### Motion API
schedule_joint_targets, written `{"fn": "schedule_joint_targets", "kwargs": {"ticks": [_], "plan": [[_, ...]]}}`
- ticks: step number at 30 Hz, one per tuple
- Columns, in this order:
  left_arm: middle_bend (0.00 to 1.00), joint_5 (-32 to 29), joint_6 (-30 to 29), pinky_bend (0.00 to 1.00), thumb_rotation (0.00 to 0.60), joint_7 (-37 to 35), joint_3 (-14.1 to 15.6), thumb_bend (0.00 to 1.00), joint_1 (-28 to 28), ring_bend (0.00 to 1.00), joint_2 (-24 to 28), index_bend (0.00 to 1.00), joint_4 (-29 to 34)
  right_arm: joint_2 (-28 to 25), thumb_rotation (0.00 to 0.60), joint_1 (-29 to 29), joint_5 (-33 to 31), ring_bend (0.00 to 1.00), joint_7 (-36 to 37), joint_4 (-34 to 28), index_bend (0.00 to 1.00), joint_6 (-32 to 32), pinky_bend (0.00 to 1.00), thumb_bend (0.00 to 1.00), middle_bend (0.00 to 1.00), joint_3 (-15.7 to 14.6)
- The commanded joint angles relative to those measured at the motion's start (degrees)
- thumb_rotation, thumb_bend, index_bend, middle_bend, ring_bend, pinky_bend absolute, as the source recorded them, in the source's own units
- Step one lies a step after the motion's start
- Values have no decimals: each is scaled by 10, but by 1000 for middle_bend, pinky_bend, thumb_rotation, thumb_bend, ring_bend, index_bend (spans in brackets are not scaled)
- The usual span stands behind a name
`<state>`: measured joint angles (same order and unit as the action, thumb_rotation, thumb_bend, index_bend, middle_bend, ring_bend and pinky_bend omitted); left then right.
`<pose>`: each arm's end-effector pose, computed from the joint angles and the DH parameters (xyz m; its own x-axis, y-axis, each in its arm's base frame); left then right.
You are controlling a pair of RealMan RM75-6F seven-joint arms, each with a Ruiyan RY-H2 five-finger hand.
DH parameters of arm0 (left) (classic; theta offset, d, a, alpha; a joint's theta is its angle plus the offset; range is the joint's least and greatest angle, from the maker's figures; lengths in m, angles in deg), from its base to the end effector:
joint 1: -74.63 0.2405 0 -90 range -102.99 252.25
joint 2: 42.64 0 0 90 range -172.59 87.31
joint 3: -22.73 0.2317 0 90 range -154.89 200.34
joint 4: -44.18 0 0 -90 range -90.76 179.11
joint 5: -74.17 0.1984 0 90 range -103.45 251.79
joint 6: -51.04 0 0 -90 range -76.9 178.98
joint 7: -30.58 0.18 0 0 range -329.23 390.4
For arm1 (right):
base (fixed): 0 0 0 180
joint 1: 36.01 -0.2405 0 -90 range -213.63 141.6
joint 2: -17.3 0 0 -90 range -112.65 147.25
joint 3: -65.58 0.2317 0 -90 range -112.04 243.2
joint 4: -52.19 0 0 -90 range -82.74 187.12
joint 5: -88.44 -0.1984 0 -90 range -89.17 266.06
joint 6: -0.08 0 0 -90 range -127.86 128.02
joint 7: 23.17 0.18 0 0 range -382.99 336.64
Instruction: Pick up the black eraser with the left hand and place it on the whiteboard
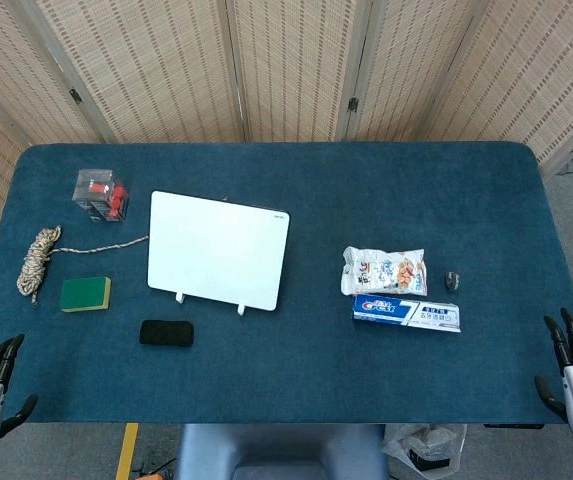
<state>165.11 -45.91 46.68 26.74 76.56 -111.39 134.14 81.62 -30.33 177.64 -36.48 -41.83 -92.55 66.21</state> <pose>-0.2871 0.1563 0.1476 0.6065 -0.0334 0.7943 0.7950 0.0252 -0.6060 -0.2971 -0.1532 0.1669 0.5755 -0.0047 0.8178 -0.8128 0.1069 0.5726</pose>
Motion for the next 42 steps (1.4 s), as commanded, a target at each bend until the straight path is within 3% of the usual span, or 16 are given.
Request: {"fn": "schedule_joint_targets", "kwargs": {"ticks": [1, 5, 8, 13, 16, 19, 22, 25, 28, 34, 42], "plan": [[182, 5, 2, 168, 600, 5, -1, 263, 0, 89, -1, 0, -2, 1, 600, -1, 0, 63, -3, 0, 0, 2, 71, 334, 0, 0], [170, 16, 0, 178, 600, 6, -3, 262, 1, 96, -5, 0, -6, 2, 600, -1, 3, 63, -6, 1, 0, 2, 71, 334, 0, -2], [254, 31, 6, 232, 600, 4, 4, 262, 0, 142, -4, 0, -11, 1, 600, -2, 7, 63, -4, 3, 0, 4, 81, 335, 0, -4], [519, 32, 12, 362, 600, 16, 1, 260, 1, 307, -7, 0, -11, 2, 600, -5, 9, 68, -6, 4, 0, 8, 134, 335, 0, -5], [817, 41, 13, 542, 600, 13, 2, 261, 0, 538, -8, 0, -14, 2, 600, -5, 8, 71, -9, 3, 0, 8, 135, 335, 0, -4], [979, 72, 14, 735, 600, -17, 9, 254, -8, 740, -12, 0, -20, 3, 600, -7, 6, 75, -10, 2, 0, 10, 135, 334, 0, -3], [1000, 109, 13, 913, 600, -52, 7, 252, -26, 906, -35, 43, -42, 3, 600, -9, 4, 75, -12, 3, 0, 15, 135, 335, 0, -2], [1000, 102, 79, 988, 600, -87, 14, 250, -57, 965, -39, 102, -16, 3, 600, -12, 2, 76, -15, 2, 0, 20, 135, 335, 0, -1], [1000, 53, 177, 1000, 600, -99, 11, 251, -95, 997, -16, 139, 50, 2, 600, -13, 3, 76, -11, 0, 0, 20, 135, 334, 0, -1], [1000, -81, 292, 1000, 600, -34, -38, 252, -148, 1000, -25, 225, 134, -1, 600, -12, 5, 75, -1, 3, 0, 16, 135, 334, 0, -1], [1000, -183, 344, 1000, 600, 33, -92, 251, -203, 1000, -76, 228, 128, -5, 600, -10, 7, 74, 13, 5, 0, 12, 134, 335, 0, -2]]}}
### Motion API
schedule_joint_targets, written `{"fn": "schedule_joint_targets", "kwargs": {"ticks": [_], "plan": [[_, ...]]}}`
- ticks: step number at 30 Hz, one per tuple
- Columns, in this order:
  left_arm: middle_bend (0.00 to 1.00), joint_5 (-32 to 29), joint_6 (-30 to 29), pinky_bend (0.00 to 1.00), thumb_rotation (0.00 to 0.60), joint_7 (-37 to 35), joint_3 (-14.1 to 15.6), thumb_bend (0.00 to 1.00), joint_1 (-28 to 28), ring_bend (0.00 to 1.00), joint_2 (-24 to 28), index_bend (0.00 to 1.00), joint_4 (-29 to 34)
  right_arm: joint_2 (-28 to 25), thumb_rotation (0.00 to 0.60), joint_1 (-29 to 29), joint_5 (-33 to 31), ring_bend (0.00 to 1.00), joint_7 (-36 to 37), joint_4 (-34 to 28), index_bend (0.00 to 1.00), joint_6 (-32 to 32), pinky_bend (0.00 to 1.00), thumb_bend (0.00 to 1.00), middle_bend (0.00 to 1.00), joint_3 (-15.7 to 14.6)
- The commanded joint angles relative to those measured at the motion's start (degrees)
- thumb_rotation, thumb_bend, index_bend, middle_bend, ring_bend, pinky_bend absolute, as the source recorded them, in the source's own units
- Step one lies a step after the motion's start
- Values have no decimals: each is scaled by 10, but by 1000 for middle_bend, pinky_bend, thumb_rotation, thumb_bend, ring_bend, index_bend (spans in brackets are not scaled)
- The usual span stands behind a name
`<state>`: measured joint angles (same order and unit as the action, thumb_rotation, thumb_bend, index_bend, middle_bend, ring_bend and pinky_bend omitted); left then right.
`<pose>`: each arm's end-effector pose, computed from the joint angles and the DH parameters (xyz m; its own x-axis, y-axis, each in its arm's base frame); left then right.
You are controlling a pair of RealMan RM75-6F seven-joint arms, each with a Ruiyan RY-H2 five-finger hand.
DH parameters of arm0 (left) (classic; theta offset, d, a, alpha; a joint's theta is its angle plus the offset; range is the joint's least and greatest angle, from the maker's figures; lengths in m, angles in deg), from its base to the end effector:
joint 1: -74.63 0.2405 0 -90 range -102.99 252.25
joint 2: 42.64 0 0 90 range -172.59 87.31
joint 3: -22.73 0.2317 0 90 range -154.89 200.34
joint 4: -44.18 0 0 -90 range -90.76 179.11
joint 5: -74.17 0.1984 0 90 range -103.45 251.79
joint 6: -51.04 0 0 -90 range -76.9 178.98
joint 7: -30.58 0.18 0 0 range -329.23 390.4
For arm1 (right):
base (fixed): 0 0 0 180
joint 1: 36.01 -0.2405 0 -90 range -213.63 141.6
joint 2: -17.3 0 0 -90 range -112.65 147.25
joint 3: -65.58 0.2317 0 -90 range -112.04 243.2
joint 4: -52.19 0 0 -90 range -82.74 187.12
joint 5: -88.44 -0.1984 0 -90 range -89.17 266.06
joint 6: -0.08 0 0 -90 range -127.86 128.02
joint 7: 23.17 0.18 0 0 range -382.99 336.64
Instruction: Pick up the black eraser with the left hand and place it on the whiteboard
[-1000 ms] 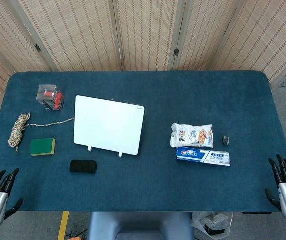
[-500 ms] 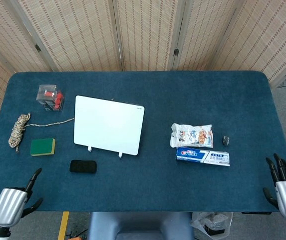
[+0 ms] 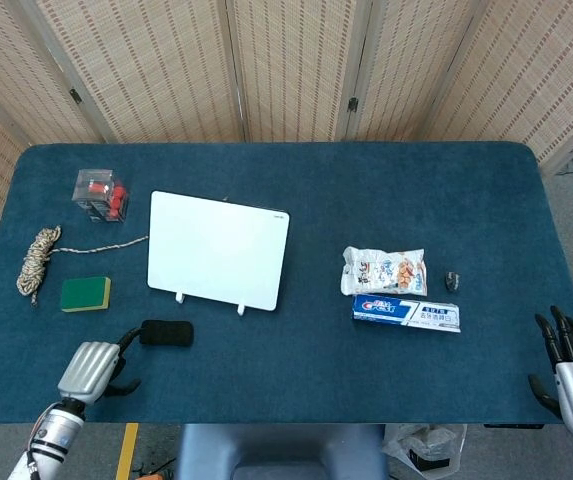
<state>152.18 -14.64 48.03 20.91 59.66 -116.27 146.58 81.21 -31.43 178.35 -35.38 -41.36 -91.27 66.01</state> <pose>-0.2207 0.2340 0.0413 0.3739 0.3327 0.8658 0.9269 -0.1658 -0.3366 -0.2958 -0.1583 0.1644 0.5704 -0.0155 0.8212 -0.8185 0.0732 0.5699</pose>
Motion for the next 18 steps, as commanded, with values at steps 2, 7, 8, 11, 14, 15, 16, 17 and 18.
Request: {"fn": "schedule_joint_targets", "kwargs": {"ticks": [2, 7, 8, 11, 14, 15, 16, 17, 18], "plan": [[1000, -66, 28, 1000, 600, 18, -47, 251, -43, 1000, -38, 249, 1, -1, 600, 0, -1, 73, 1, 1, 0, 0, 135, 335, 0, 0], [1000, -117, 42, 1000, 600, 13, -64, 252, -62, 1000, -68, 272, -13, 0, 600, -2, -2, 74, -3, 0, 0, 5, 135, 335, 0, 0], [1000, -127, 46, 1000, 600, 16, -66, 252, -67, 1000, -74, 273, -18, 0, 600, -2, -1, 74, -3, 0, 0, 4, 135, 335, 0, 0], [1000, -159, 55, 1000, 600, 33, -73, 251, -82, 1000, -87, 273, -34, 0, 600, 1, 2, 74, 1, 0, 0, -2, 135, 335, 0, -1], [1000, -179, 56, 1000, 600, 48, -72, 252, -91, 1000, -93, 272, -35, -1, 600, 1, 1, 74, 5, 2, 0, -4, 135, 334, 0, 0], [1000, -181, 54, 1000, 600, 51, -71, 252, -93, 1000, -95, 271, -34, -1, 600, 0, 0, 74, 5, 2, 0, -2, 135, 334, 0, 0], [1000, -182, 53, 1000, 600, 53, -69, 252, -94, 1000, -96, 269, -34, -1, 600, 0, -1, 75, 5, 2, 0, -1, 135, 334, 0, 1], [1000, -183, 50, 1000, 600, 56, -67, 252, -95, 1000, -98, 268, -35, -1, 600, -1, -1, 75, 4, 2, 0, 1, 135, 335, 0, 0], [1000, -185, 50, 1000, 600, 59, -65, 251, -97, 1000, -99, 268, -37, -2, 600, -1, -1, 74, 4, 2, 0, 2, 135, 335, 0, 0]]}}
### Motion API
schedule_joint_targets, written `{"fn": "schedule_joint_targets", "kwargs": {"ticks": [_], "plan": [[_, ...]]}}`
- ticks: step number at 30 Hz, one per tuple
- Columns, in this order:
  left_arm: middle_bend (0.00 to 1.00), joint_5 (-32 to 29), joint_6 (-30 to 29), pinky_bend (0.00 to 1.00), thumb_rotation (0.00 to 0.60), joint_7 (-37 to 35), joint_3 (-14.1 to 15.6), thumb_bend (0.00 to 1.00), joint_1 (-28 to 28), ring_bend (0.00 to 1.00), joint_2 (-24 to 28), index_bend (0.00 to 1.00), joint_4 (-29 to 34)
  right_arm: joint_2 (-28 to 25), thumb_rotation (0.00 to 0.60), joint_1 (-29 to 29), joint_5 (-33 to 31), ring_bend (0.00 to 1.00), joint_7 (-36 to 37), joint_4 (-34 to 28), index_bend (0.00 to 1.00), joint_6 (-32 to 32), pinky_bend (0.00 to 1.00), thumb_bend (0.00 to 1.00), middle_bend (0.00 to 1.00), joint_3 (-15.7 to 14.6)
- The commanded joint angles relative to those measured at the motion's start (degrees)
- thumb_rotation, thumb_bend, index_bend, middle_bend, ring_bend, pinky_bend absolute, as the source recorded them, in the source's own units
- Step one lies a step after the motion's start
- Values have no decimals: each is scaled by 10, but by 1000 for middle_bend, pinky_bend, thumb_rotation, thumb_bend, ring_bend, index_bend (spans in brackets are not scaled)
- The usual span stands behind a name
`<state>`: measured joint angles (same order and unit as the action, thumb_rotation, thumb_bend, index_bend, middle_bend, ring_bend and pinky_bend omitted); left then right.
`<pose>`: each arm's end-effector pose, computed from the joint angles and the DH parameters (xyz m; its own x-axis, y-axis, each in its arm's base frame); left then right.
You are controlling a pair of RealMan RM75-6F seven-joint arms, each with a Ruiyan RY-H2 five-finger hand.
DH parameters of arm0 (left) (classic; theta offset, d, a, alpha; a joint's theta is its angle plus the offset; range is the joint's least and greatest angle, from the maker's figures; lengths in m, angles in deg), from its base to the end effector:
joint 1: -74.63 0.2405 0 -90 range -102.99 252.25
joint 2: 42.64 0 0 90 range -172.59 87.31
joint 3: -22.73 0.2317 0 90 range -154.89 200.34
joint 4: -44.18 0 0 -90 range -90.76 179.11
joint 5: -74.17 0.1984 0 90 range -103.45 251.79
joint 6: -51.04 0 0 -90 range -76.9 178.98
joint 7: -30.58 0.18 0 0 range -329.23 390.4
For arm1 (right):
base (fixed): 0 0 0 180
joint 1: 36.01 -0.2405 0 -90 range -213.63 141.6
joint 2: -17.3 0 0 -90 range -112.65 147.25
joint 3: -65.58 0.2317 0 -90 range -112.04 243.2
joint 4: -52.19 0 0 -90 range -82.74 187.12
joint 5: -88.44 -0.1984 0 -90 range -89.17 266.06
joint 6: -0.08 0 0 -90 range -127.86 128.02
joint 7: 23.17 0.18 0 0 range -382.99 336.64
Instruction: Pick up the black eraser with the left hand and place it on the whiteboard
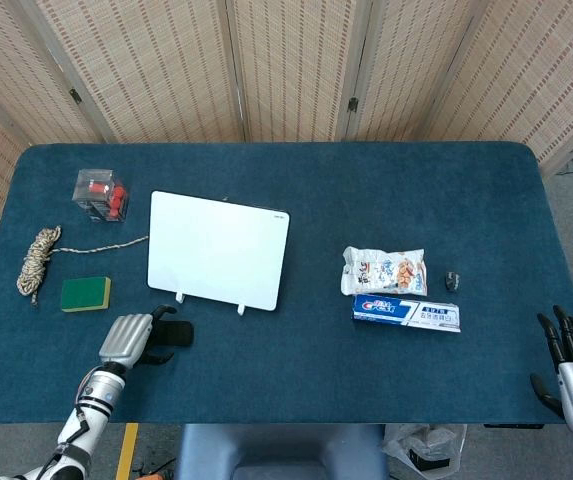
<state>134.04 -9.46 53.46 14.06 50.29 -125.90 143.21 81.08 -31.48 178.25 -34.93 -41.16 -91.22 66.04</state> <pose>-0.1947 0.2840 0.0014 0.2672 0.3828 0.8844 0.9633 -0.0815 -0.2558 -0.2967 -0.1586 0.1654 0.5687 -0.0155 0.8224 -0.8196 0.0740 0.5682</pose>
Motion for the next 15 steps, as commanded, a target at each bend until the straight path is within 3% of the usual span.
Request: {"fn": "schedule_joint_targets", "kwargs": {"ticks": [1, 15], "plan": [[1000, -7, -2, 1000, 600, 7, 4, 251, -5, 1000, -4, 269, -5, 0, 600, 0, 1, 74, -1, 0, 0, 0, 135, 335, 0, -1], [1000, -16, -9, 1000, 600, -12, 14, 252, -15, 1000, -28, 353, -60, 0, 600, 1, 1, 75, -1, 0, 0, -3, 135, 335, 0, -1]]}}
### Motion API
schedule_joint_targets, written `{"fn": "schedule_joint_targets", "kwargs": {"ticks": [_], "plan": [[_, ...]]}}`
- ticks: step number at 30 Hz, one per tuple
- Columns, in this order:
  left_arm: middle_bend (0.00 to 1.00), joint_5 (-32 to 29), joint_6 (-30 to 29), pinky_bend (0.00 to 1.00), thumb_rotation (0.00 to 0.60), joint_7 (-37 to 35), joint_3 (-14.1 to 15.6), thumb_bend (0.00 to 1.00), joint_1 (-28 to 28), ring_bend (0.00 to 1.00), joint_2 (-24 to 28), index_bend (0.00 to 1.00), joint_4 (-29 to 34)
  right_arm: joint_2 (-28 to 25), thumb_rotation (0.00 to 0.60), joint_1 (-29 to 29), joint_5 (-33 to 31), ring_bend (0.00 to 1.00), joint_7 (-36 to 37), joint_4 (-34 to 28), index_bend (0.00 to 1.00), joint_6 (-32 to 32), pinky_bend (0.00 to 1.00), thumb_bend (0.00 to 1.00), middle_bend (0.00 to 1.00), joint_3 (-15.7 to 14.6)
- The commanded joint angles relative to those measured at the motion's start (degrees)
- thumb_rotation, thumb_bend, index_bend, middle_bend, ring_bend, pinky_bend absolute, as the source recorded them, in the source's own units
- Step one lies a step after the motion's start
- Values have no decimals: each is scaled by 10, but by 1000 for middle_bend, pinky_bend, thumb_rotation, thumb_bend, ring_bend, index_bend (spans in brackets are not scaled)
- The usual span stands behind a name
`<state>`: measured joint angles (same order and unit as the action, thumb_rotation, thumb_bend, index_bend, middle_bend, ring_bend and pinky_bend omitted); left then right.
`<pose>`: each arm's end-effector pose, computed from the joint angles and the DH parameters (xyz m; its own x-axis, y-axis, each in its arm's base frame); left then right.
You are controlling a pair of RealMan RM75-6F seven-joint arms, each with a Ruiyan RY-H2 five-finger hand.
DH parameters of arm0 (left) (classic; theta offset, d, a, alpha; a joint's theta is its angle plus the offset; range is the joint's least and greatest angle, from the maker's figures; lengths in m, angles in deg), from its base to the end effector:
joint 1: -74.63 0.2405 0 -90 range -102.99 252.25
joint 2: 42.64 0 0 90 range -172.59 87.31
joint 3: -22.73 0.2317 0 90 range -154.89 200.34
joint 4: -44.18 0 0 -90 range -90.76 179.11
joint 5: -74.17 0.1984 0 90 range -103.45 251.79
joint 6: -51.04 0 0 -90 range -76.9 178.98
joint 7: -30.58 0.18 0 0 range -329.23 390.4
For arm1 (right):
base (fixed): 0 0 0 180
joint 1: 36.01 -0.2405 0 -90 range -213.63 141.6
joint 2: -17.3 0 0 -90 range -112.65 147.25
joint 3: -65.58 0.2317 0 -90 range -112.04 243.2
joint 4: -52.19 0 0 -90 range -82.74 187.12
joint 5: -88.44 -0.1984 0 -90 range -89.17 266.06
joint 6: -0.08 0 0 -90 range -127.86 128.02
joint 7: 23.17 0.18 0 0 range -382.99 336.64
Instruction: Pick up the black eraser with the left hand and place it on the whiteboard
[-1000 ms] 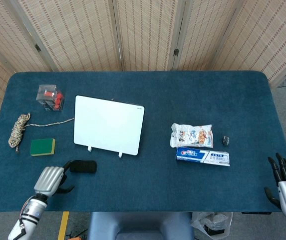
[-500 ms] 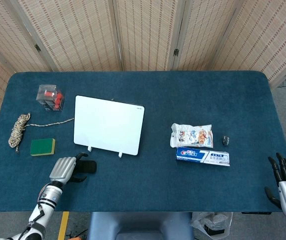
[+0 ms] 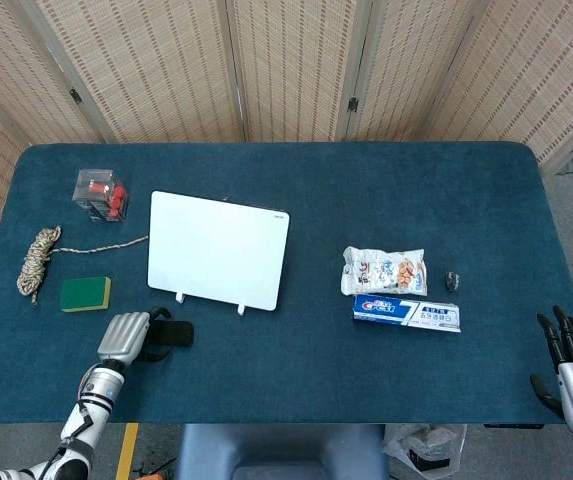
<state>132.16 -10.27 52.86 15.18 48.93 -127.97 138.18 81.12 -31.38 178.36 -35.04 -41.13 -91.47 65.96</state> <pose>-0.2109 0.2911 -0.0044 0.2930 0.3756 0.8793 0.9537 -0.0498 -0.2965 -0.2965 -0.1578 0.1656 0.5703 -0.0133 0.8213 -0.8186 0.0742 0.5696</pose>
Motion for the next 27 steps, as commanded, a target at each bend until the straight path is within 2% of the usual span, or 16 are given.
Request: {"fn": "schedule_joint_targets", "kwargs": {"ticks": [1, 8, 19, 23, 27], "plan": [[1000, 4, 0, 1000, 600, -7, 4, 252, -2, 1000, -8, 353, -14, 0, 600, 0, -1, 75, 0, -1, 0, -1, 135, 335, 0, 0], [1000, 5, 3, 1000, 600, -17, 6, 252, -7, 1000, -16, 382, -33, 1, 600, 0, -1, 74, -2, -1, 0, 0, 135, 334, 0, 0], [1000, 28, -24, 1000, 600, -40, 6, 253, -1, 1000, -28, 547, -56, 2, 600, 0, -1, 74, -4, 0, 0, 0, 134, 335, 0, 0], [1000, 79, -80, 1000, 600, -36, 16, 253, 14, 1000, -28, 563, -50, 2, 600, 0, -1, 75, -4, 0, 0, 1, 135, 334, 0, 0], [1000, 174, -183, 1000, 600, 0, 33, 253, 37, 1000, -29, 573, -45, 2, 600, 0, 0, 75, -5, -1, 0, 0, 135, 334, 0, 0]]}}
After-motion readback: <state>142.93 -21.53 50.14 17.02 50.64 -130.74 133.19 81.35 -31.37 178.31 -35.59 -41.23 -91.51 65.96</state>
